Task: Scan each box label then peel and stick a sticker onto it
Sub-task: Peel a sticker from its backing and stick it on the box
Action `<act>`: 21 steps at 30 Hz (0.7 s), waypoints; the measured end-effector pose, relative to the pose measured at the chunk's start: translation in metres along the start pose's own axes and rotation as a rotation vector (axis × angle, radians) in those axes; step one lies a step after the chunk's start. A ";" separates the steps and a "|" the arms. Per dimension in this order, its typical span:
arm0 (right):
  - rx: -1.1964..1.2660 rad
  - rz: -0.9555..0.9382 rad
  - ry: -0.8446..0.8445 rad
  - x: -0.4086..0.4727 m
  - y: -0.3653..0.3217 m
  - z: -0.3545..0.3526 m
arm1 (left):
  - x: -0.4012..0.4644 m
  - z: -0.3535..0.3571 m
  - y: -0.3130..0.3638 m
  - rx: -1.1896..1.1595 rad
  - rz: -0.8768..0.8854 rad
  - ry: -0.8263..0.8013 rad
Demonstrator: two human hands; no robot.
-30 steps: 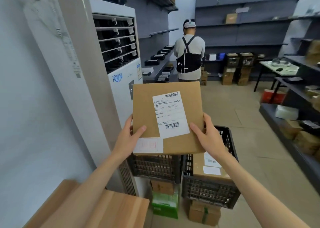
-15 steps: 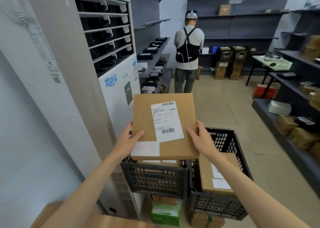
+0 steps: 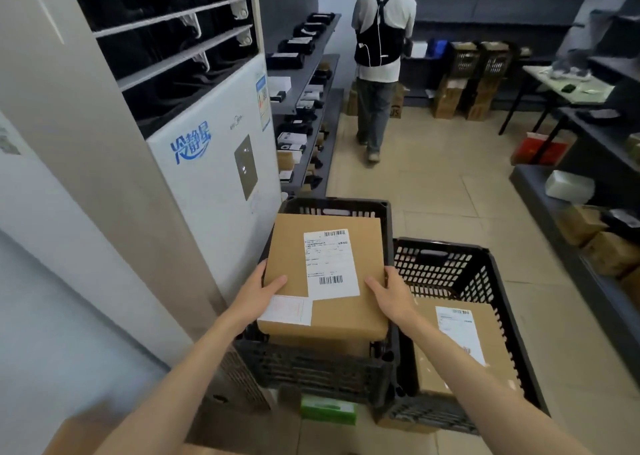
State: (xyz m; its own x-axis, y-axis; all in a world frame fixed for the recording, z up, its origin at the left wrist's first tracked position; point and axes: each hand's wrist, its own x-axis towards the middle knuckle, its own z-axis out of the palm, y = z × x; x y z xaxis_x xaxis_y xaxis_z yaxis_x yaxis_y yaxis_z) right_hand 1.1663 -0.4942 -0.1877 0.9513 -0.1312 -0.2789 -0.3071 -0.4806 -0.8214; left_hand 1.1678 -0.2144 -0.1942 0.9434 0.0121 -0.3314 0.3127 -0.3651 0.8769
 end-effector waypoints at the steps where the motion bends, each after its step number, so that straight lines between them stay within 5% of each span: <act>1: -0.010 0.027 -0.022 0.008 0.003 0.004 | 0.006 0.001 -0.002 0.000 -0.017 -0.005; 14: -0.109 0.312 -0.193 0.051 0.052 0.050 | 0.047 0.024 -0.048 0.090 -0.242 -0.144; 21: -0.184 0.293 -0.187 0.052 0.048 0.055 | 0.042 0.022 -0.047 0.156 -0.250 -0.091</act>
State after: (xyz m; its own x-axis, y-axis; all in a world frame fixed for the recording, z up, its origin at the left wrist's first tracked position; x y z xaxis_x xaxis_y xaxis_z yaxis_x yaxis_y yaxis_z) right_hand 1.1997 -0.4768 -0.2687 0.7975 -0.1338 -0.5883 -0.5392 -0.5955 -0.5955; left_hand 1.1898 -0.2170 -0.2567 0.8234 0.0392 -0.5661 0.5066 -0.5003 0.7022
